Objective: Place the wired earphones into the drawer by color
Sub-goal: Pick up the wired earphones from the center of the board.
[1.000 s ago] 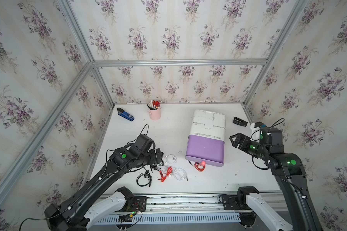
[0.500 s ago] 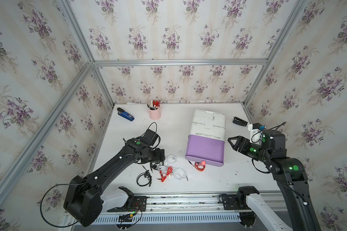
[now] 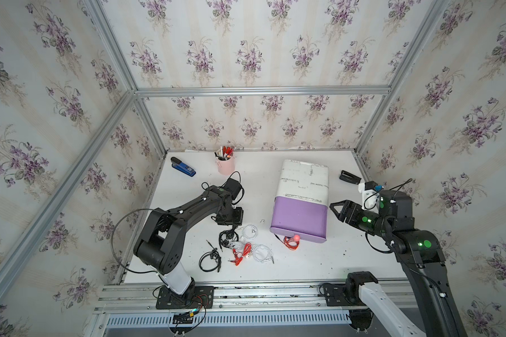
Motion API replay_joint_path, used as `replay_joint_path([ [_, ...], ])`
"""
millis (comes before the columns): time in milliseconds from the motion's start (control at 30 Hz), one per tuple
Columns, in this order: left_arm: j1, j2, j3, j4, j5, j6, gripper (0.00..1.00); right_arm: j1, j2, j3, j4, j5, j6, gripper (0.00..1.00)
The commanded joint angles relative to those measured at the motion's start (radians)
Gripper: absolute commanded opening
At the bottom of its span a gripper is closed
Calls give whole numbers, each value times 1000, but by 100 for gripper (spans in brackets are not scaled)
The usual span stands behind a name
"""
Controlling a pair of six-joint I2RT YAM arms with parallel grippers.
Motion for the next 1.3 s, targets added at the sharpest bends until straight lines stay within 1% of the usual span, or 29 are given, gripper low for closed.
replay_joint_path([
  [0,2,30,28,3,4,46,59,2,10,4,41,15,-5,72],
  [100,2,51,27,-3,-8,55,59,2,18,4,49,11,-8,72],
  [167,2,61,14,6,3,59,56,2,19,0,54,9,-9,72],
  [333,0,89,-20,11,-15,73,56,2,23,-20,83,-5,3,72],
  [367,0,89,-23,12,-18,74,54,3,23,-22,87,-7,6,72],
  [400,0,89,-24,14,-20,77,50,3,25,-22,92,-9,9,72],
  [500,1,93,-18,15,-30,79,46,7,30,-25,103,-9,14,71],
  [600,2,108,5,6,-51,95,37,14,34,-34,114,-10,19,70],
  [733,10,118,37,-5,-77,122,20,19,35,-46,126,-4,21,70],
  [833,22,110,63,-17,-81,143,14,21,38,-56,138,-11,29,70],
  [933,31,61,70,-9,-62,177,12,25,46,-67,153,-15,30,70],
  [1067,57,-29,94,-61,-40,205,10,27,74,-58,170,-28,29,70],
  [1167,77,-131,124,-105,-14,219,11,28,106,-14,190,-39,13,72],
  [1267,101,-236,182,-148,6,222,12,28,155,70,205,-61,-8,73],
])
